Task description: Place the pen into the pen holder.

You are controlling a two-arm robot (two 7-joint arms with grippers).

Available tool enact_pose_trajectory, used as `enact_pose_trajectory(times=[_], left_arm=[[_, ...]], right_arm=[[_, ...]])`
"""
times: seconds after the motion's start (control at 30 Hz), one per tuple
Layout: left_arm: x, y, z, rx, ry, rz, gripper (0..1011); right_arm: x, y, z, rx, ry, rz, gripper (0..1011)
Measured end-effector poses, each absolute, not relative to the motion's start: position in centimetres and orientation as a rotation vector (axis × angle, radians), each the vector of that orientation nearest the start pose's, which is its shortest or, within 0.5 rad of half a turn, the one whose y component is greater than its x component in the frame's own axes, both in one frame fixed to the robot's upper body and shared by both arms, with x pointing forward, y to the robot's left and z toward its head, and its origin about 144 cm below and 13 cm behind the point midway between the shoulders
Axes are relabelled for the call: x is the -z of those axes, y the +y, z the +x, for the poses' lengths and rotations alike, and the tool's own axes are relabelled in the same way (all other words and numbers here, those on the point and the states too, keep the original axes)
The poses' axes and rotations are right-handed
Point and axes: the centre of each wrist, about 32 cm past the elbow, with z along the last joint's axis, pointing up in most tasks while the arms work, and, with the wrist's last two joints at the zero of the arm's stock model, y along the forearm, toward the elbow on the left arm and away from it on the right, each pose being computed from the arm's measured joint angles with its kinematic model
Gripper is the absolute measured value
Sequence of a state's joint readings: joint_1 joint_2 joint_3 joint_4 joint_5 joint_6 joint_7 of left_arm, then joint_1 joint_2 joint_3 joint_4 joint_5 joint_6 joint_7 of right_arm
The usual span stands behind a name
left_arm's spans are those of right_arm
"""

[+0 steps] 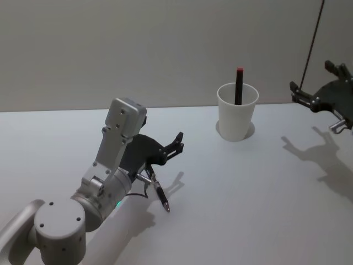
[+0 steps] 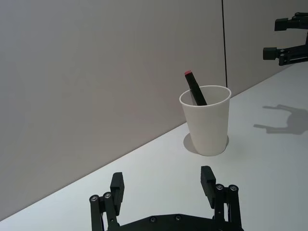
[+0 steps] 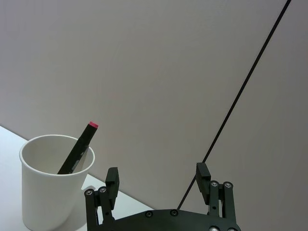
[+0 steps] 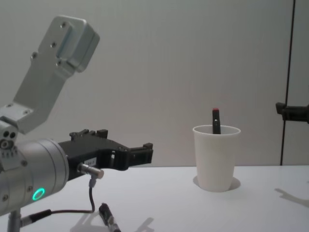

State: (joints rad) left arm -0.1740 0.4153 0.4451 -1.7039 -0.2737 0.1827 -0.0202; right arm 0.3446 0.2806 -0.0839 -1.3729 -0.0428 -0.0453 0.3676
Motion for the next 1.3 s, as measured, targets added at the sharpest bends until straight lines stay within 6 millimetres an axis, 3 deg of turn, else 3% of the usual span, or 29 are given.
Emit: enact_pose_trajectory(times=[0.77,1.3], left_arm=[[-119.3,18.9,45.6,-1.170,0.090,0.201,1000],[-118.5,19.0,44.8,-1.176,0.128,0.243,1000]], right_arm=[[-121.6,-30.1,55.1,1.178,-0.358,-0.186,1002],[-121.6,-30.1,55.1,1.178,-0.358,-0.186,1002]])
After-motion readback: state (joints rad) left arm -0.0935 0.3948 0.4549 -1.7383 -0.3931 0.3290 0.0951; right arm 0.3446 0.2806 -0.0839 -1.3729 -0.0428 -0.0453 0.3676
